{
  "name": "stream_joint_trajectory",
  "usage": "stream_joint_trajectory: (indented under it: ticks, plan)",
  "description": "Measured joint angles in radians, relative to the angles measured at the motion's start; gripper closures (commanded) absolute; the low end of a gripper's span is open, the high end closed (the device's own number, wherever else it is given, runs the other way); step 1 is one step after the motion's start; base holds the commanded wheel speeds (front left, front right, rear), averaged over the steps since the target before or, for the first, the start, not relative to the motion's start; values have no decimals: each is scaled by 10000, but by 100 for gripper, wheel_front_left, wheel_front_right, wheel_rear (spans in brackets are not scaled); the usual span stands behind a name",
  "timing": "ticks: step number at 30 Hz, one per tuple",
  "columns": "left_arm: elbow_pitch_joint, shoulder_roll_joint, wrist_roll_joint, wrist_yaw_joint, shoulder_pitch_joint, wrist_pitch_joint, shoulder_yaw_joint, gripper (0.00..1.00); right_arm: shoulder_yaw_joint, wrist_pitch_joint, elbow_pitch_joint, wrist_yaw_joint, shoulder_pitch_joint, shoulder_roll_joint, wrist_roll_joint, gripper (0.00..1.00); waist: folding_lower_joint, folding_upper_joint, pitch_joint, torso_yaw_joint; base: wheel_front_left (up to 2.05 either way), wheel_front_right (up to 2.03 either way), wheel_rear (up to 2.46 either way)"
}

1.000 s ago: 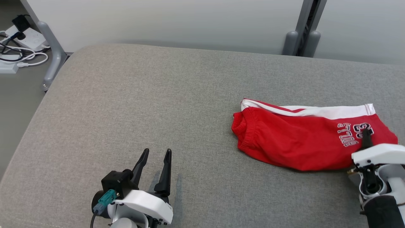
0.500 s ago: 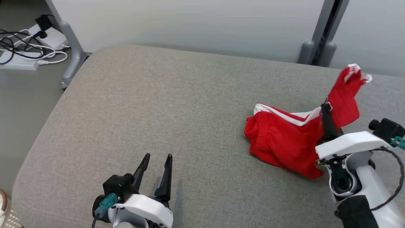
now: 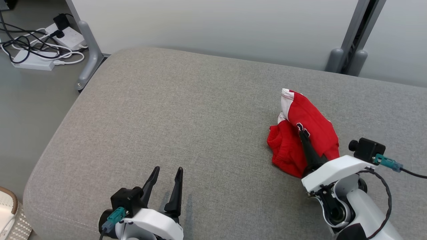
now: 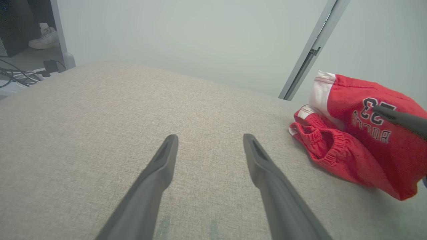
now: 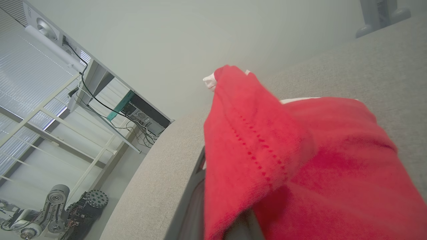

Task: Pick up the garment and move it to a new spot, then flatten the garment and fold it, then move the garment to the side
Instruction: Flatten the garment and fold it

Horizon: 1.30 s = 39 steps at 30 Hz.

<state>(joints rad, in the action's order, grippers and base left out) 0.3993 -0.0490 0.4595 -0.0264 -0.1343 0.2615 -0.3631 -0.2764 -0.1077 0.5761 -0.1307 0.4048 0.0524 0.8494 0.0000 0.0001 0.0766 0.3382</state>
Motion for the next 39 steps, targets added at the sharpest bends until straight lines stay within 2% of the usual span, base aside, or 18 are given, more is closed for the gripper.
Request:
stream_joint_trajectory:
  ticks: [6, 7, 8, 9, 25, 34, 39]
  plan:
    - [0, 2, 73, -15, -1, 0, -73, 0, -303, -157, 719, -2, 199, 33, -128, 100, 1, 0, 57, 56, 0, 0, 0]
    - [4, 0, 82, -17, -1, 0, -77, 0, -341, -163, 798, -2, 238, 29, -123, 87, 0, 0, 73, 62, 0, 0, 0]
    - [10, -2, 90, -23, -1, 0, -79, 0, -405, -176, 842, 0, 269, 29, -84, 51, 0, 0, 86, 68, 0, 0, 0]
    - [10, -2, 90, -23, -1, 0, -79, 0, -405, -176, 842, 0, 269, 29, -84, 0, 0, 0, 86, 68, 0, 0, 0]
    - [40, 0, 276, -96, -12, 0, -176, 0, -2349, -435, 1120, 0, 488, 19, -407, 0, 0, -1, 141, 84, 0, 0, 0]
    - [17, 0, 341, -100, -20, 0, -215, 0, -2801, -405, 1808, -2, 499, -8, 240, 0, 0, 0, 176, 83, 0, 0, 0]
    - [-58, -4, 334, -136, -17, 0, -82, 0, -3066, -709, 1338, -2, 643, 192, 383, 0, 0, 0, 246, -112, 0, 0, 0]
